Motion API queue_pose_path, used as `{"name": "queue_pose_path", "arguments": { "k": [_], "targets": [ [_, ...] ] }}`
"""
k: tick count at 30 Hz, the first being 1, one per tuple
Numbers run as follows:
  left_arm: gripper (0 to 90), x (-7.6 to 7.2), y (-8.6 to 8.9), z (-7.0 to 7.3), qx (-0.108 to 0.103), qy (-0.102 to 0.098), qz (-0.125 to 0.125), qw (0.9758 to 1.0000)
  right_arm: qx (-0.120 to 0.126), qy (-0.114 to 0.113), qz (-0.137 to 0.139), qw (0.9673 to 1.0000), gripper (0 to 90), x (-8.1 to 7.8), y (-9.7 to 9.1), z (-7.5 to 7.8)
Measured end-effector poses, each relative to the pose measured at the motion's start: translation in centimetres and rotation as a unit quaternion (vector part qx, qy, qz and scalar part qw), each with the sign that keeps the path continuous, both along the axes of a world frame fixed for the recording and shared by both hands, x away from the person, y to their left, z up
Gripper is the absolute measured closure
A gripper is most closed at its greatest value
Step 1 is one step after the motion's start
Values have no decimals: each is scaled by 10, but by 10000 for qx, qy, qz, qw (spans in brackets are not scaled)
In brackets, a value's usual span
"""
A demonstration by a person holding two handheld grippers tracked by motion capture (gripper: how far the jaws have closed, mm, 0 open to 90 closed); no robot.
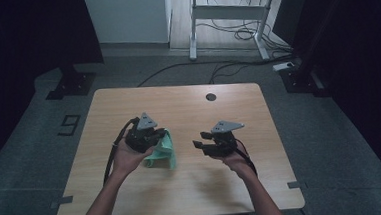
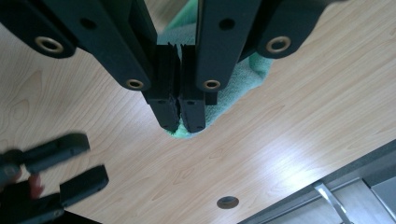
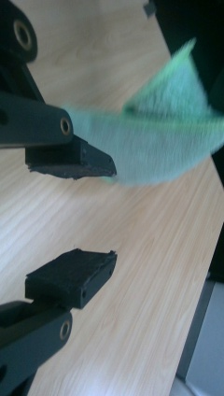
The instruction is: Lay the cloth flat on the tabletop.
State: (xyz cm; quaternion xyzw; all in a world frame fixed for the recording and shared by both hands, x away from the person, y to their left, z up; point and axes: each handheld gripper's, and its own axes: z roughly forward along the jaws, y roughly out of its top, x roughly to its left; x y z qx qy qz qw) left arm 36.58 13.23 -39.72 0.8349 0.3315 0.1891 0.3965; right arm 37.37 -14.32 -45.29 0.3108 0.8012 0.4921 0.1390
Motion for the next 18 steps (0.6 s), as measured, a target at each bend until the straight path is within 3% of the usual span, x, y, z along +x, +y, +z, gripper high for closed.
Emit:
{"name": "queue_pose_path", "arguments": {
  "k": [4,9,13,16,17,18],
  "targets": [
    [871,1,-2,2,-5,13,27,10000,109,94,184,9997,465,-6,15,-7],
    [871,0,-6,6,-88,-13,11,10000,-19,119,189,9997,439,-15,37,-19],
    [871,0,-9,7,-114,-20,5,9999,51,167,205,9996,417,-17,47,-23],
    [871,1,-11,6,-120,2,7,9999,8,84,185,9998,399,-20,57,-24],
    [870,1,-11,6,-118,10,4,9999,-42,51,167,9998,409,-20,58,-24],
    [871,1,-11,6,-114,13,-2,9999,-311,-29,-32,9995,542,-19,61,-27]
  ]
}}
